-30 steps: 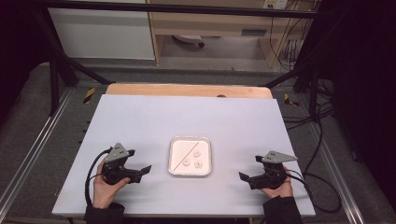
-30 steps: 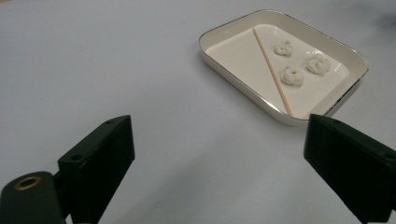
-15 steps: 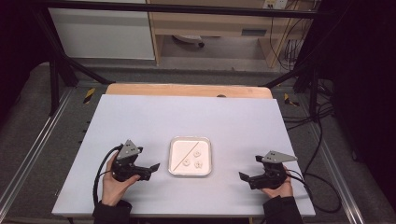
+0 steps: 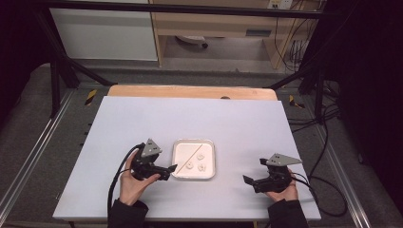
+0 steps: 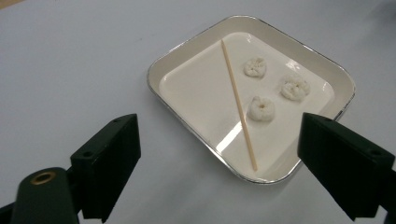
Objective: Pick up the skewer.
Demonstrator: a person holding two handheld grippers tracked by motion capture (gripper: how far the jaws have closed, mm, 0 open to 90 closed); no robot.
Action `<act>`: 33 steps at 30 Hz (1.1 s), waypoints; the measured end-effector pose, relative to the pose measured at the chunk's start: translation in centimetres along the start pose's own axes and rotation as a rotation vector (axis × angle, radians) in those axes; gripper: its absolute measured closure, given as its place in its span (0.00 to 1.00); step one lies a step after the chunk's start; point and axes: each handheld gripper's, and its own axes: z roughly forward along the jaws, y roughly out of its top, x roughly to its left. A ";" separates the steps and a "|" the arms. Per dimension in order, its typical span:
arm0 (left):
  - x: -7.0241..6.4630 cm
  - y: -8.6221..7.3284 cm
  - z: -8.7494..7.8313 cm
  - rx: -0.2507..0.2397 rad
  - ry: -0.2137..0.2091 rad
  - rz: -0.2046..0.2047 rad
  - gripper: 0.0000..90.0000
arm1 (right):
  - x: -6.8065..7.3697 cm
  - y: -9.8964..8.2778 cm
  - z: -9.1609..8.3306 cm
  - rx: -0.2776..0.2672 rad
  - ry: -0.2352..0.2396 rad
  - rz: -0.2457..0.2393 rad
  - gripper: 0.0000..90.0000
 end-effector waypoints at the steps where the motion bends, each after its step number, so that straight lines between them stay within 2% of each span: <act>1: 0.0 0.0 0.0 0.000 0.000 0.000 0.16 | 0.0 0.0 0.0 -0.001 0.000 0.000 0.01; 10: -1.1 0.5 1.9 0.062 0.002 -0.001 0.25 | 0.1 0.0 0.1 0.008 0.001 0.002 0.01; 15: -1.9 0.6 3.1 0.089 0.010 0.025 0.42 | 0.1 -0.1 0.2 0.011 -0.001 0.003 0.01; 17: -2.2 0.6 3.5 0.096 0.016 0.034 0.44 | 0.1 -0.1 0.2 0.012 0.000 0.003 0.01; 18: -2.4 0.5 3.9 0.105 0.021 0.041 0.50 | 0.1 -0.1 0.2 0.010 0.000 0.001 0.01; 26: -2.9 0.3 4.9 0.118 0.029 0.036 0.73 | 0.1 0.0 0.3 0.010 0.006 0.002 0.01; 33: -3.3 -0.2 5.6 0.129 0.029 0.030 0.87 | 0.1 -0.1 0.3 0.011 0.001 -0.002 0.01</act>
